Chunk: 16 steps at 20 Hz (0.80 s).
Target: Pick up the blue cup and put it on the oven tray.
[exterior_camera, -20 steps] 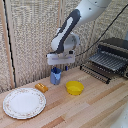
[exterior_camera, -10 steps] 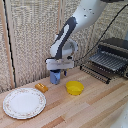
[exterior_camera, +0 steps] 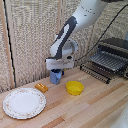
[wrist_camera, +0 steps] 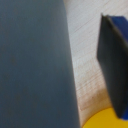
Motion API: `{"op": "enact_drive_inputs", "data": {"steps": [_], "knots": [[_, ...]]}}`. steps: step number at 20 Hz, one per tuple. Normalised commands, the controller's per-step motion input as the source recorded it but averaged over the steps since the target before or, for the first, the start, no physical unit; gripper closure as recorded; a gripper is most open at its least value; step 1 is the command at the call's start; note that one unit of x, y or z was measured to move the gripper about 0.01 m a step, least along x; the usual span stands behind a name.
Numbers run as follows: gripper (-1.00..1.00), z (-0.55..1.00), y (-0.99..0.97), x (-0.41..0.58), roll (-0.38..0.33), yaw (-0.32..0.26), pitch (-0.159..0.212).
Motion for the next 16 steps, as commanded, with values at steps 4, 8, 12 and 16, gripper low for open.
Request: {"op": "enact_drive_inputs", "data": {"steps": [4, 8, 12, 16], "knots": [[1.0, 0.21, 0.0, -0.247, 0.0, -0.008, -0.032], [1.0, 0.63, -0.11, -0.156, 0.0, -0.028, 0.032], [1.0, 0.95, -0.19, -0.009, 0.0, -0.058, 0.032], [1.0, 0.95, -0.3, 0.063, -0.001, -0.085, 0.004]]}}
